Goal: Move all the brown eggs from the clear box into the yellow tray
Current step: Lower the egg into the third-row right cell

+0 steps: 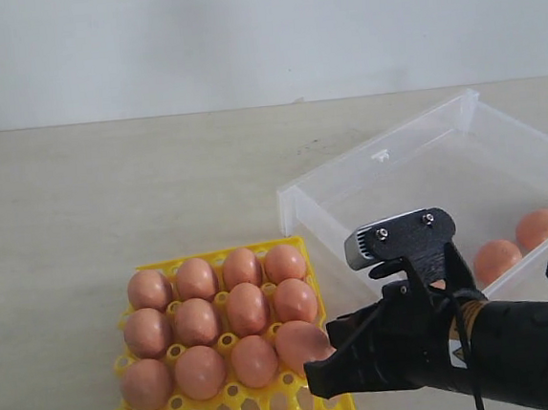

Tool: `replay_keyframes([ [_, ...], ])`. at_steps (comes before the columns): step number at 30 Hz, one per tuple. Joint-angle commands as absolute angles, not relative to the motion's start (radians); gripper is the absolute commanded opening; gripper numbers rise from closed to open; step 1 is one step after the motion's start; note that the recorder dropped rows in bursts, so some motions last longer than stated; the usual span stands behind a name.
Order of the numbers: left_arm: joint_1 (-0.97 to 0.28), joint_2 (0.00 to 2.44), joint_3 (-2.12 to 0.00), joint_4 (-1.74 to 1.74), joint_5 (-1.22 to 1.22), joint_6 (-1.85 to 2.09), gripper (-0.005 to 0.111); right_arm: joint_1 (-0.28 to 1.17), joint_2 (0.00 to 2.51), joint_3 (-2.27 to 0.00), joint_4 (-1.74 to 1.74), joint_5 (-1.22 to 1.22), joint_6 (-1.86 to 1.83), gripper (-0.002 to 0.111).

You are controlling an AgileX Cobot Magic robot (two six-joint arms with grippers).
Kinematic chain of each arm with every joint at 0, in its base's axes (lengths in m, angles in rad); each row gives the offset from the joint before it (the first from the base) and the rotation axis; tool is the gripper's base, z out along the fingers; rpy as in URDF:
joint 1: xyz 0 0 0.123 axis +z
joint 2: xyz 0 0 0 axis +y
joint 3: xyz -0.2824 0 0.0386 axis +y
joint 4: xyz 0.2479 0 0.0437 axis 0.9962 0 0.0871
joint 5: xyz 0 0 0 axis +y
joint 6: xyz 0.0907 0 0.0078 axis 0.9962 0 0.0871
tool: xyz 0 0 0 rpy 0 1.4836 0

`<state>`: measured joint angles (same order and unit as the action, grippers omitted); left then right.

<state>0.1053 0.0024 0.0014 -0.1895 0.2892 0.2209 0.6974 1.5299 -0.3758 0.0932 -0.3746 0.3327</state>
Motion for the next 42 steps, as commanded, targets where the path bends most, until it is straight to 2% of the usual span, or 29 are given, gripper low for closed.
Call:
replay_keyframes([
  [1, 0.108, 0.000, 0.000, -0.194, 0.284, 0.228, 0.004, 0.698, 1.536, -0.374, 0.093, -0.392, 0.338, 0.001],
  [30, 0.108, 0.000, 0.000, -0.194, 0.284, 0.228, 0.004, 0.698, 1.540, -0.374, 0.000, -0.377, 0.443, 0.000],
  [42, 0.108, 0.000, 0.000, -0.194, 0.284, 0.228, 0.004, 0.698, 1.596, -0.374, -0.007, -0.450, 0.457, 0.000],
])
